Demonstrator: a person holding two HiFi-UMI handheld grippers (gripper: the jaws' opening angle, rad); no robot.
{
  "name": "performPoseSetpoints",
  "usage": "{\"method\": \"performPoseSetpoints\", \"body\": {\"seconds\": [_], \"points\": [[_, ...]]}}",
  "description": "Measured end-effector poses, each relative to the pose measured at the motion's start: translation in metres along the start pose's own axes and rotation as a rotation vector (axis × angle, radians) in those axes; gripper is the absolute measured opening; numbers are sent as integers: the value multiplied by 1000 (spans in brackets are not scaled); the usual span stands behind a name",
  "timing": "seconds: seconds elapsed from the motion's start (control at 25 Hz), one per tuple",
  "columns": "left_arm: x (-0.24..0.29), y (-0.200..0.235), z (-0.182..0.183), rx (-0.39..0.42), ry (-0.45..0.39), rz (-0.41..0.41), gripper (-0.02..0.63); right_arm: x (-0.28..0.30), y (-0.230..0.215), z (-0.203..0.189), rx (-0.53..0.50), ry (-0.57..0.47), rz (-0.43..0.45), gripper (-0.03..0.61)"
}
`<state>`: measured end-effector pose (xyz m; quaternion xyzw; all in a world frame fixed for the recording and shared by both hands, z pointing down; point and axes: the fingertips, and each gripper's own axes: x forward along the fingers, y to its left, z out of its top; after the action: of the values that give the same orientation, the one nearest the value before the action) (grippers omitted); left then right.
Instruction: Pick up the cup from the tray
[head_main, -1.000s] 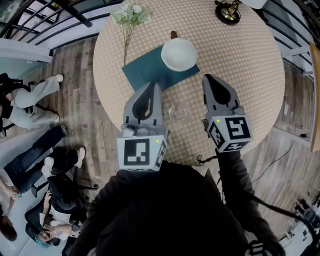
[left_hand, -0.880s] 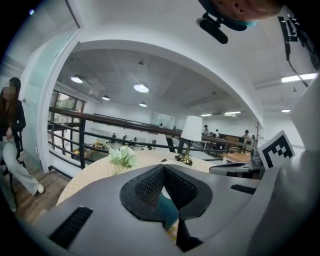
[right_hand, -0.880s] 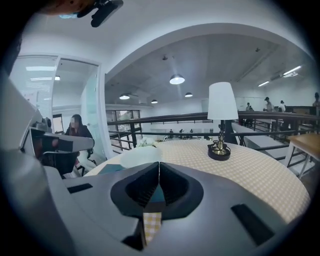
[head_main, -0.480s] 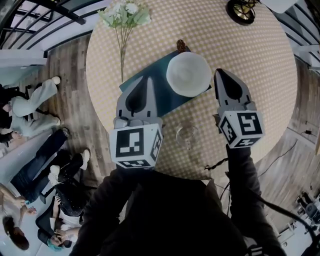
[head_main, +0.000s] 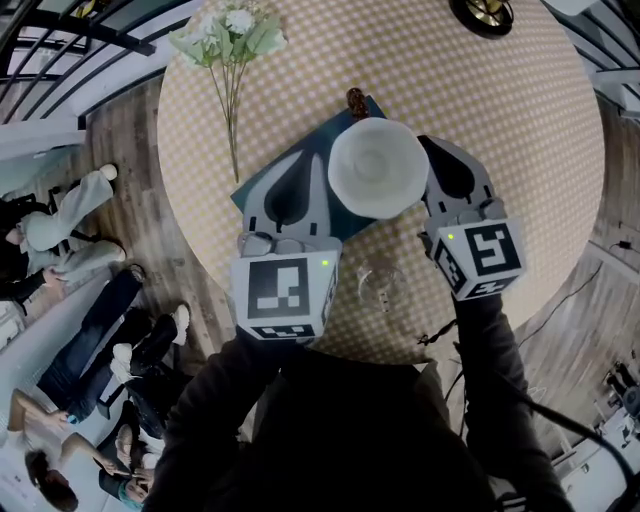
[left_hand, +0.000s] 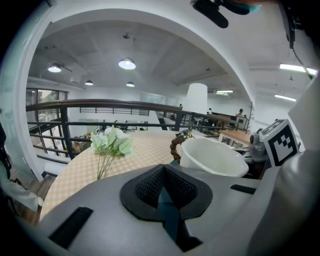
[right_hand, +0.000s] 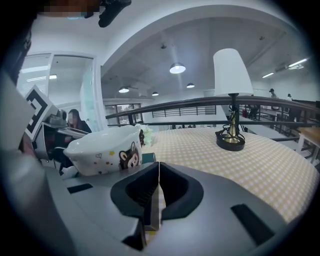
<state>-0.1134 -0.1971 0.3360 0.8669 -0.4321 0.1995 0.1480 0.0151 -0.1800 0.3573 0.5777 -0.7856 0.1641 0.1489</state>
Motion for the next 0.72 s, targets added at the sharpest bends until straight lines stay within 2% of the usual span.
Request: {"method": "performPoseSetpoints", "body": {"seconds": [0.72], "points": [[24,5,0,98,22,7,5,-14,14,-5,19,4,0,8]]}}
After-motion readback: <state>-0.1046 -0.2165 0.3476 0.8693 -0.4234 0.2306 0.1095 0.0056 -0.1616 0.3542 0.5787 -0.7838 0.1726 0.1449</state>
